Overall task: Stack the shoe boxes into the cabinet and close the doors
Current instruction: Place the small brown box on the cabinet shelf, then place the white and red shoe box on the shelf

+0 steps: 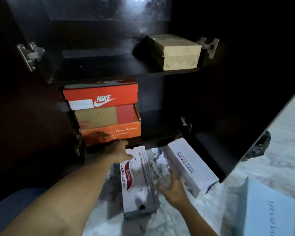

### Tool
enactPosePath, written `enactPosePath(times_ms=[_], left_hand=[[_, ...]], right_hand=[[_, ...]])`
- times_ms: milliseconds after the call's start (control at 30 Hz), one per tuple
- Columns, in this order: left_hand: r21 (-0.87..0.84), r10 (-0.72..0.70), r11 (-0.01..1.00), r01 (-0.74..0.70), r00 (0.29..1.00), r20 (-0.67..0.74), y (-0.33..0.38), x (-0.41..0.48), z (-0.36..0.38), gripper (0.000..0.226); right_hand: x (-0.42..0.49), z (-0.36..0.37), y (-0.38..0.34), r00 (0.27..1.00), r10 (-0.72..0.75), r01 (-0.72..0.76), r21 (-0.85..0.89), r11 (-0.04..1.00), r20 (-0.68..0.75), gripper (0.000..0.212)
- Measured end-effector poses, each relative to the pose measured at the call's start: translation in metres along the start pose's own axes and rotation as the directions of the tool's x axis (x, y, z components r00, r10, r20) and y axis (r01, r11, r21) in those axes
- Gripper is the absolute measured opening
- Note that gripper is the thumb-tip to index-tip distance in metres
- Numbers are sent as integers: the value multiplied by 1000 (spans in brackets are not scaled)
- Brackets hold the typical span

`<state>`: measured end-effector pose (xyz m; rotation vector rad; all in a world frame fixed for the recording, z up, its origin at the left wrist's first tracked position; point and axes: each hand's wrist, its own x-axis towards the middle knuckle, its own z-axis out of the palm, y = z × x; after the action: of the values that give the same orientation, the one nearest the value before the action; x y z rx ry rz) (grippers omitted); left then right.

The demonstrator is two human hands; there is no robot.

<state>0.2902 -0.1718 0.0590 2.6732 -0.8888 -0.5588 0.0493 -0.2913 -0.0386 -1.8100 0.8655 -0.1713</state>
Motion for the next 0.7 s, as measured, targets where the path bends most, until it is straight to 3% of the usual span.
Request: enactPosePath(times_ms=[67,133,233,367,567,700], left_hand=[[13,-26,1000,25,997,79,-25,11,28,90],[64,-30,998,22,991,133,-41,23,47,106],[152,3,988,-32,982,187,-57,45,60,132],[202,-1,978,-44,977,215,-67,68,65,159],[215,2,974,-65,960,280,-58,84,61,160],[178,-8,983,-38,968,249,-54,79,63,152]], right_hand=[[-22,29,22,998,69,-69,-10,998,0,110],[-36,50,28,986,160,-159,23,987,-49,106],[-49,75,30,963,213,-192,132,972,-166,117],[-63,107,34,944,259,-214,219,952,-206,135],[-63,123,41,969,219,-163,365,917,-116,132],[-61,125,51,951,205,-117,344,932,-233,140]])
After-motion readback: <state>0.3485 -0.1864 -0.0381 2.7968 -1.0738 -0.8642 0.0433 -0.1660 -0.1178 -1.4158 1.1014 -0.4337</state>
